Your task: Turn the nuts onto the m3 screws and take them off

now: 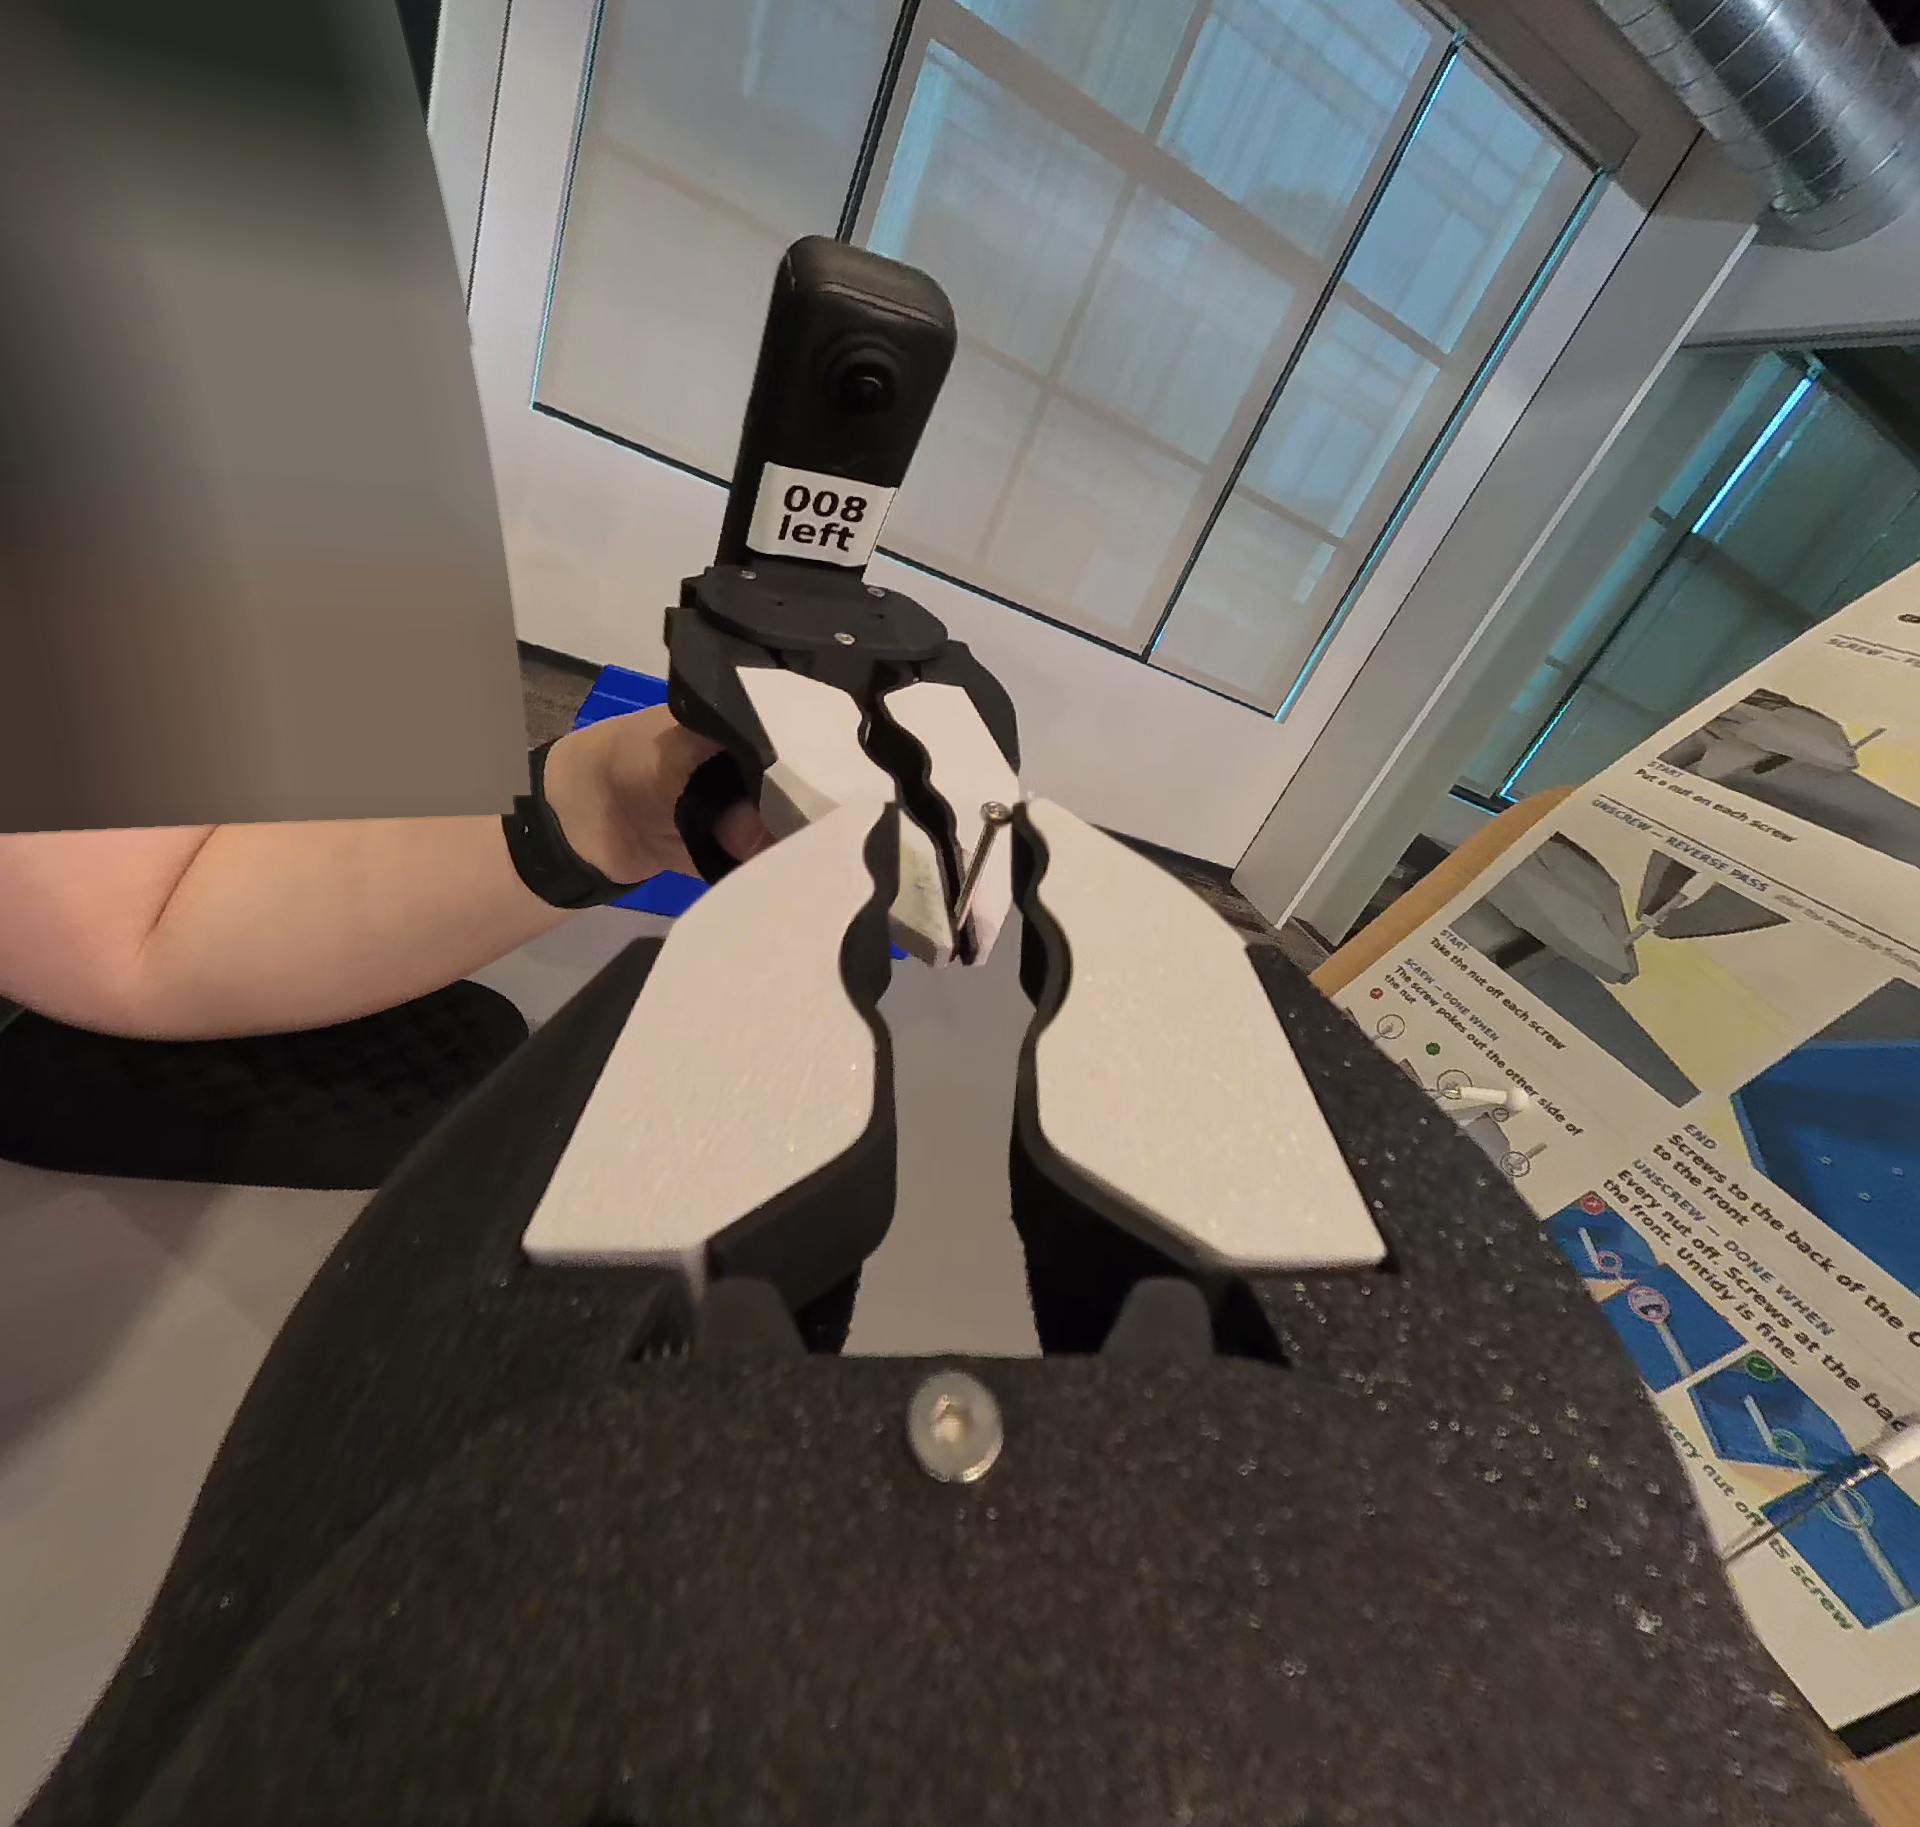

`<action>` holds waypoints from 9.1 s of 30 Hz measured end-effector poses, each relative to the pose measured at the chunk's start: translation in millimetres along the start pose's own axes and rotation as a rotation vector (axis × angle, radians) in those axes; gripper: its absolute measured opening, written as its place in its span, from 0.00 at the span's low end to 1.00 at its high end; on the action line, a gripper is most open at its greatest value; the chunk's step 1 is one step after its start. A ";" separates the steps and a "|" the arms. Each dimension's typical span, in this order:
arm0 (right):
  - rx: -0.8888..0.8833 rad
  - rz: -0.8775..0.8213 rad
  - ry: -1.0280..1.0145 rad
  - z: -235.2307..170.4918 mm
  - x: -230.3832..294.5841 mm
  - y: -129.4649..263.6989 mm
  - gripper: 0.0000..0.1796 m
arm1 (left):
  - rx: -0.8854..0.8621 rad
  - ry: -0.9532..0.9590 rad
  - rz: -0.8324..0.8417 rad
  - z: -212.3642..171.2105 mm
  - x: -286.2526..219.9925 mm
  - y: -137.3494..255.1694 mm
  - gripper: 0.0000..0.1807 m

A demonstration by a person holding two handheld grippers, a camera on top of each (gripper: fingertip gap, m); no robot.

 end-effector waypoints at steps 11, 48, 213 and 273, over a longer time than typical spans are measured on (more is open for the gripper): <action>0.001 0.001 -0.004 0.4 0.0 -0.5 0.11 | 0.000 -0.002 0.000 0.1 -0.4 -0.4 0.01; 0.007 0.001 0.000 -0.3 0.1 -0.4 0.10 | -0.005 -0.004 0.006 1.3 -0.1 1.5 0.01; -0.009 0.009 -0.130 -10.8 -5.5 -6.7 0.02 | -0.020 0.020 0.010 3.8 1.4 1.9 0.01; 1.500 -0.549 -1.174 -193.6 -15.2 444.9 0.01 | 0.116 0.102 0.005 -9.0 -18.2 -35.4 0.16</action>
Point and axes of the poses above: each gripper's, where its closed fingertips meet, y back along the fingers, z out of its top, x = y × z across the jaws, the point moved 4 cm from there along y, back along the fingers, and after that the axes turned 8 degrees about y, right-handed, at the moved point
